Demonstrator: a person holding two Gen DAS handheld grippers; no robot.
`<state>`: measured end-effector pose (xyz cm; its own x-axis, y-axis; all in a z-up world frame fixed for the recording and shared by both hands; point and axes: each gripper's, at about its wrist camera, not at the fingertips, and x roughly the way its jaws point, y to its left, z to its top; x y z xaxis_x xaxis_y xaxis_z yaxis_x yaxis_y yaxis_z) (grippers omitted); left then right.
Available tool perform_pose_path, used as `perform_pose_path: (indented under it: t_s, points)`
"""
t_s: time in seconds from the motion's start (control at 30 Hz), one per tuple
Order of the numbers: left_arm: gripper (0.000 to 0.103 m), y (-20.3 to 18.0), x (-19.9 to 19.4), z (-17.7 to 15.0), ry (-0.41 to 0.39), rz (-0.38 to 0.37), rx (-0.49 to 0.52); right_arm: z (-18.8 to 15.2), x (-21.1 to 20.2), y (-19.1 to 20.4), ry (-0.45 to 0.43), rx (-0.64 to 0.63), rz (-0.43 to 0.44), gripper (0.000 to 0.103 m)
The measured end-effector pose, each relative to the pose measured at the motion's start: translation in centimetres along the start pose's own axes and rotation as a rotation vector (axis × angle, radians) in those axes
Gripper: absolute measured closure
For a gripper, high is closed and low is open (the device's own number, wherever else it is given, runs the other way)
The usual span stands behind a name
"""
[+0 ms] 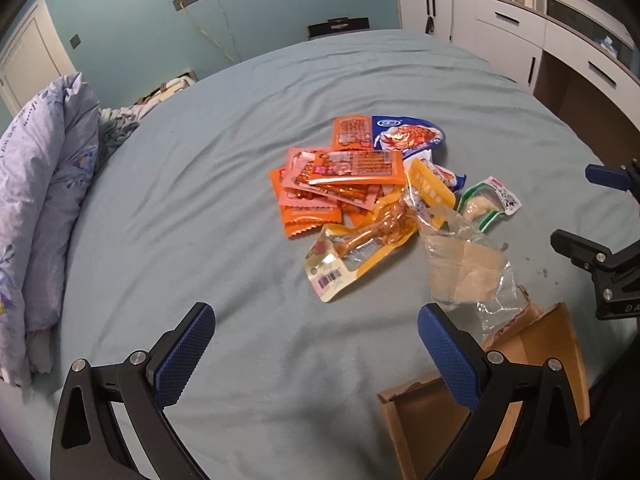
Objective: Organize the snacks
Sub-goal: 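Move both grippers toward the pile of snack packets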
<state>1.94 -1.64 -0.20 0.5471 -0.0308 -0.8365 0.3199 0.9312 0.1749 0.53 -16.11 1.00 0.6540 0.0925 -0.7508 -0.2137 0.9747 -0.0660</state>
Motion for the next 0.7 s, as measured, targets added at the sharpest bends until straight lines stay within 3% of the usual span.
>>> perform_pose_path:
  t_s: [0.33,0.7]
  points:
    - [0.000,0.6,0.2,-0.1,0.017,-0.007,-0.022,0.1,-0.1,-0.6,0.001,0.054,-0.003,0.000]
    - [0.000,2.4,2.1,-0.6,0.127,-0.024,-0.108,0.0,1.1,-1.7,0.068,0.069,-0.064,0.000]
